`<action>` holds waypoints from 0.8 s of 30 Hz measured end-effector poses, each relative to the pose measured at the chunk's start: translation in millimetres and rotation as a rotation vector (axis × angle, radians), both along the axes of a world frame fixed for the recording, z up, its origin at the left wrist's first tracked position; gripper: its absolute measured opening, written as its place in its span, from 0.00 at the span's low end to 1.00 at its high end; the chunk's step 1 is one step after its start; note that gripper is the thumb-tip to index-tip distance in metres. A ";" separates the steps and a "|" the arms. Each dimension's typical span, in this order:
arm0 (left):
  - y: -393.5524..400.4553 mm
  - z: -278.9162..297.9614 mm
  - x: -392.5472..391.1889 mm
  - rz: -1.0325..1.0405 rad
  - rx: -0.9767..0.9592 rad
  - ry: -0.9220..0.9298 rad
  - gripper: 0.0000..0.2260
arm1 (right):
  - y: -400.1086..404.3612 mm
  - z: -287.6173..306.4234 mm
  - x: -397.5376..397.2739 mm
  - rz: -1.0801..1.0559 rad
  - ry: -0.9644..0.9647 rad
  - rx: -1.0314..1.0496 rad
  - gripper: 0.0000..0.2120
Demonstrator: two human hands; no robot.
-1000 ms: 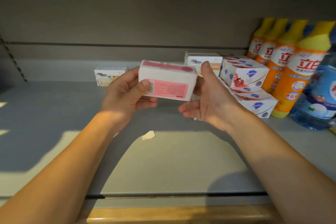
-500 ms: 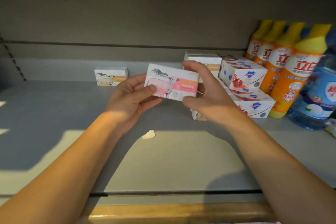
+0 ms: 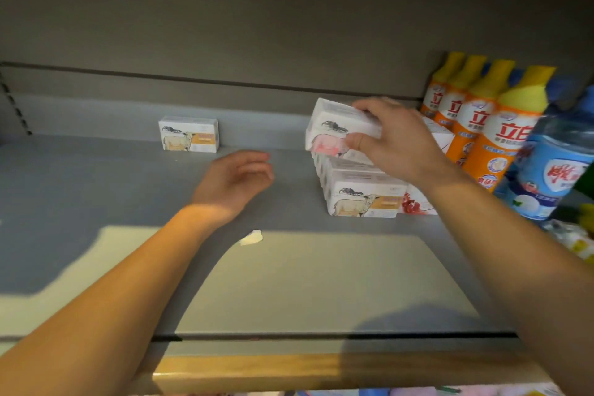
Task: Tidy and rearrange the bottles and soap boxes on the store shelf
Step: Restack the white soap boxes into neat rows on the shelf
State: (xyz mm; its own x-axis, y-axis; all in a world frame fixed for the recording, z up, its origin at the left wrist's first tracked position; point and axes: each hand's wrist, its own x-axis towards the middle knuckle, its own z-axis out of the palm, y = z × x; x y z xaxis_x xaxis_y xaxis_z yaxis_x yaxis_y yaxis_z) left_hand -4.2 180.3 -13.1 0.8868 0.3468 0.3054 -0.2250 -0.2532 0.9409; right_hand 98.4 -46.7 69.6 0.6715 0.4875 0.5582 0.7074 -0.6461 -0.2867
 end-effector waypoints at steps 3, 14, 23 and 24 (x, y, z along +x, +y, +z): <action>10.3 -8.4 8.4 0.127 0.272 0.153 0.13 | -9.3 3.4 30.0 -0.124 -0.034 -0.142 0.25; 14.1 -26.3 20.6 0.186 0.815 0.411 0.21 | 12.9 -12.4 83.0 -0.298 -0.194 -0.373 0.24; 12.6 -27.6 21.1 0.190 0.848 0.370 0.20 | 16.0 -20.6 79.8 -0.261 -0.244 -0.349 0.22; 12.5 -27.7 20.9 0.191 0.845 0.364 0.20 | 16.0 -21.3 78.9 -0.254 -0.247 -0.341 0.22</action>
State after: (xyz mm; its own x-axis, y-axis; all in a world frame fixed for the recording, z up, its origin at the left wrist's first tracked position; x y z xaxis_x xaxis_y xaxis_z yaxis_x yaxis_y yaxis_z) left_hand 16.8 192.9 -40.7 0.9283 0.2863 0.2372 0.1628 -0.8866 0.4330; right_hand 177.3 -30.8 48.2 0.6607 0.5079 0.5527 0.5351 -0.8351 0.1277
